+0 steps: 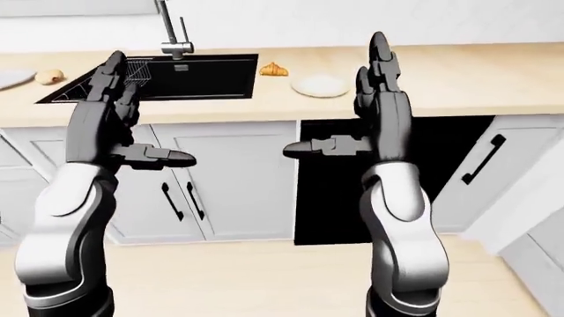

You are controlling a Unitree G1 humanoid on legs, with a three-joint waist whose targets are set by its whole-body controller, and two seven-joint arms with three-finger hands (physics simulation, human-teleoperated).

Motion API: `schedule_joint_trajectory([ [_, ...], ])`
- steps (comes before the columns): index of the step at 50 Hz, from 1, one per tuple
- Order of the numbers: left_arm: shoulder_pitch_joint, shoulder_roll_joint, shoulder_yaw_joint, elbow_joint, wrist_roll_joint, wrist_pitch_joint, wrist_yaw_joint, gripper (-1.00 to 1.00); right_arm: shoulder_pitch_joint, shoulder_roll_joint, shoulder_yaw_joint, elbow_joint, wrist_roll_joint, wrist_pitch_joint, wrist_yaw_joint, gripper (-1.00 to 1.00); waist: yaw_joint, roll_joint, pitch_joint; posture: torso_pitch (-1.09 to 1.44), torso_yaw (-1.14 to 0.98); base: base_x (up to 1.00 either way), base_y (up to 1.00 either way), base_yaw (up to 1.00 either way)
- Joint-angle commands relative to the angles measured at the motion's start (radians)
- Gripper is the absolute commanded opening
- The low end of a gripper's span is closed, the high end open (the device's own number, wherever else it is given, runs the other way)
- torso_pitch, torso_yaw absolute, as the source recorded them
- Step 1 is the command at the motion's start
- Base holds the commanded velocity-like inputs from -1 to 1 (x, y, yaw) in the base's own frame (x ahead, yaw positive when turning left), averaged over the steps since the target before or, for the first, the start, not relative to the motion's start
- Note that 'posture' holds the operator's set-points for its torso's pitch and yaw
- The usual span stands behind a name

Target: Place the pastries on the plates.

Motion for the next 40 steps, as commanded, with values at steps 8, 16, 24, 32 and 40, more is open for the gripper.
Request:
schedule_joint_trajectory([
  [8,-0.016,0.010,0.010,-0.027,-0.003,-0.014,0.006,1.00,-0.018,-0.007,0.002,-0.001,0.014,-0.043,-0.017,1.00,-0.061,0.051,0.000,0.00,0.00,0.65,-0.41,0.00],
  [16,-0.032,0.019,0.015,-0.023,-0.004,-0.007,0.008,1.00,-0.033,-0.010,-0.003,0.001,0.016,-0.027,-0.026,1.00,-0.051,0.121,0.000,0.00,0.00,0.15,-0.04,0.00],
  [24,-0.048,0.027,0.017,-0.028,-0.008,0.004,0.007,1.00,-0.025,-0.012,-0.005,-0.003,0.021,-0.039,-0.030,1.00,-0.067,0.081,-0.027,0.00,0.00,0.21,-0.43,0.00],
  [32,-0.055,0.032,0.016,-0.032,0.001,0.013,0.004,1.00,-0.036,-0.018,-0.013,-0.012,0.030,-0.021,-0.036,1.00,-0.072,-0.004,-0.031,0.00,0.00,0.23,-0.35,0.00],
  [40,-0.066,0.034,0.018,-0.011,0.003,0.003,0.007,1.00,-0.057,-0.034,-0.021,-0.021,0.033,-0.007,-0.043,1.00,-0.067,0.001,-0.021,0.00,0.00,0.00,0.00,0.00],
])
